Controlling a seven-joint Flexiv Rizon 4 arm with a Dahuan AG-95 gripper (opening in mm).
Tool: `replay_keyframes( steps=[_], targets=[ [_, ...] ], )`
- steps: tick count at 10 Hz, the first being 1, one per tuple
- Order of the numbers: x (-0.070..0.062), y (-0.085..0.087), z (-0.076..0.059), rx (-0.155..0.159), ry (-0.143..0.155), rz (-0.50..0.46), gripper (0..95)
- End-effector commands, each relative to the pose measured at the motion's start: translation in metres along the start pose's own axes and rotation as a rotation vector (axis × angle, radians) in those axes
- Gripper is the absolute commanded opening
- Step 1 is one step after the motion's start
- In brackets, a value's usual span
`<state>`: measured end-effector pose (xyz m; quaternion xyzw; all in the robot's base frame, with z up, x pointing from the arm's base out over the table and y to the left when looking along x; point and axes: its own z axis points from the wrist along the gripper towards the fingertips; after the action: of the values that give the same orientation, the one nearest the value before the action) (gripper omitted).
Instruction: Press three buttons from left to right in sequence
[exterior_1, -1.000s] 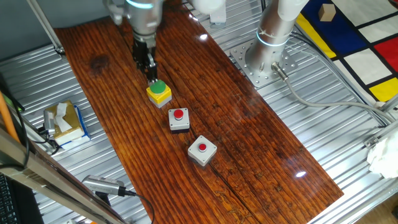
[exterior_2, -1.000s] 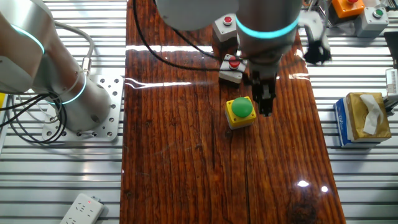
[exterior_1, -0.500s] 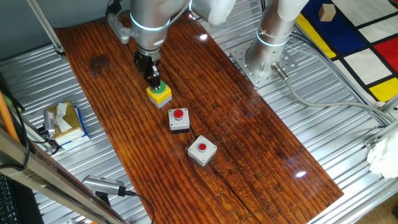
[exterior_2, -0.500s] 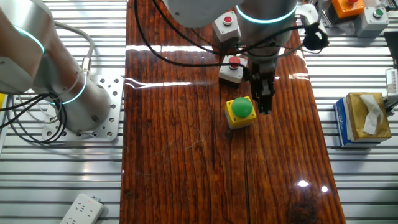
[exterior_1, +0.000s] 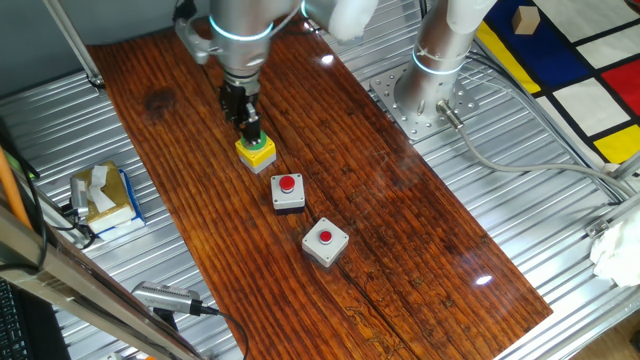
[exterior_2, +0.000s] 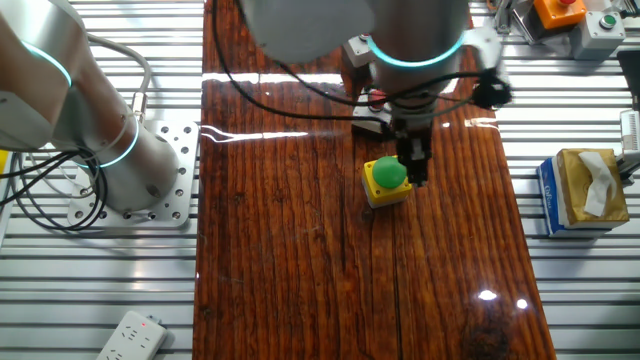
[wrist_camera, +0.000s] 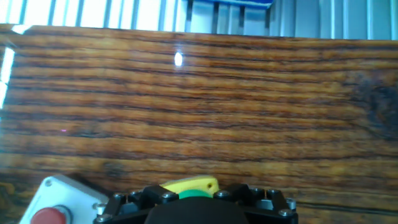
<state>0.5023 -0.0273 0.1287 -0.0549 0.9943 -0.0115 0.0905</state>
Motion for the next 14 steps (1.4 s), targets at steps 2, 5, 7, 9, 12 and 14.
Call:
replay_keyframes(
  steps=[2, 5, 7, 9, 12, 14],
  targets=[
    [0.011, 0.0, 0.001, 0.02, -0.019, 0.012, 76.0],
    [0.022, -0.001, 0.001, 0.022, -0.029, 0.018, 76.0],
    [0.035, -0.001, 0.0, 0.023, -0.037, 0.025, 76.0],
    [0.043, -0.001, -0.001, 0.023, -0.037, 0.03, 76.0],
    [0.047, -0.001, -0.007, -0.02, 0.054, 0.071, 76.0],
    [0.046, -0.002, -0.01, -0.032, 0.092, 0.084, 76.0]
  ],
)
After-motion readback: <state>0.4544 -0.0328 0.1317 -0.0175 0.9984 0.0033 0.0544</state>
